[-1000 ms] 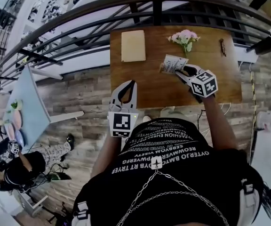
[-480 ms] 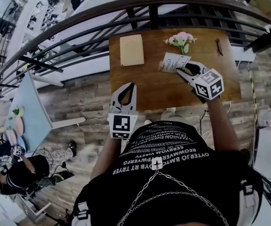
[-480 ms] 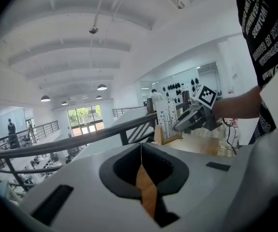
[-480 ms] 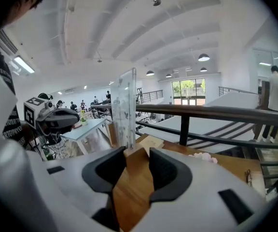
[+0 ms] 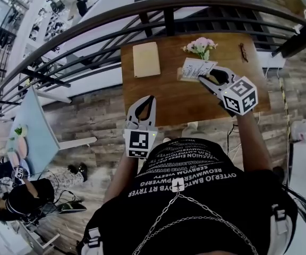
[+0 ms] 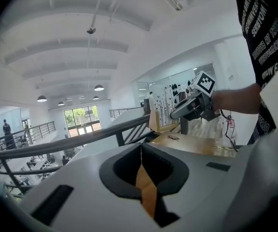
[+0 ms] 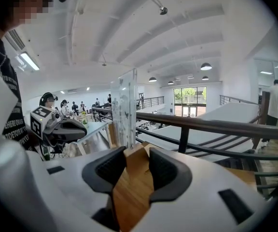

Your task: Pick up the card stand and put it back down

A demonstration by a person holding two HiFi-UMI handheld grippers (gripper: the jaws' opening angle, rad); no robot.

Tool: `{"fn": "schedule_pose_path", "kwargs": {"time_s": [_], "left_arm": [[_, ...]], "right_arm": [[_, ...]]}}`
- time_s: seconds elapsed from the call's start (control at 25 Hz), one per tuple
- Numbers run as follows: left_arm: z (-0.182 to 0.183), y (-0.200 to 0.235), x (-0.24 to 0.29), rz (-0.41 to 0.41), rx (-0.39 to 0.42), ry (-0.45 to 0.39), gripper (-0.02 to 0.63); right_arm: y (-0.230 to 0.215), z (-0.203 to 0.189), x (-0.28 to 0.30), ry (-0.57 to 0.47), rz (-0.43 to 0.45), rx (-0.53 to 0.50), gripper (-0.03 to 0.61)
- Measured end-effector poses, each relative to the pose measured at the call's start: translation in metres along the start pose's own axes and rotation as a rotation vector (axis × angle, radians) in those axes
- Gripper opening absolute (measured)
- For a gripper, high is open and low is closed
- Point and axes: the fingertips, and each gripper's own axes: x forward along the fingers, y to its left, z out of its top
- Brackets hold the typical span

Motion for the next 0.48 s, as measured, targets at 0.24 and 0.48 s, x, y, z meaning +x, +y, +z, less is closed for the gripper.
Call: {"fn": "schedule_pose_path", "kwargs": {"time_s": [0.24, 0.48], "left_arm": [[0.0, -0.002, -0.002, -0.003, 0.001, -0.003, 0.029], [0.0, -0.007, 0.001, -0.011, -0.001, 0.001, 0.029]], "right_arm": [[0.006, 0.013, -0.012, -0.019, -0.002, -0.018, 0.163], [-0.001, 0.002, -0.008, -0.024, -0.015, 0.007, 0.163]]}}
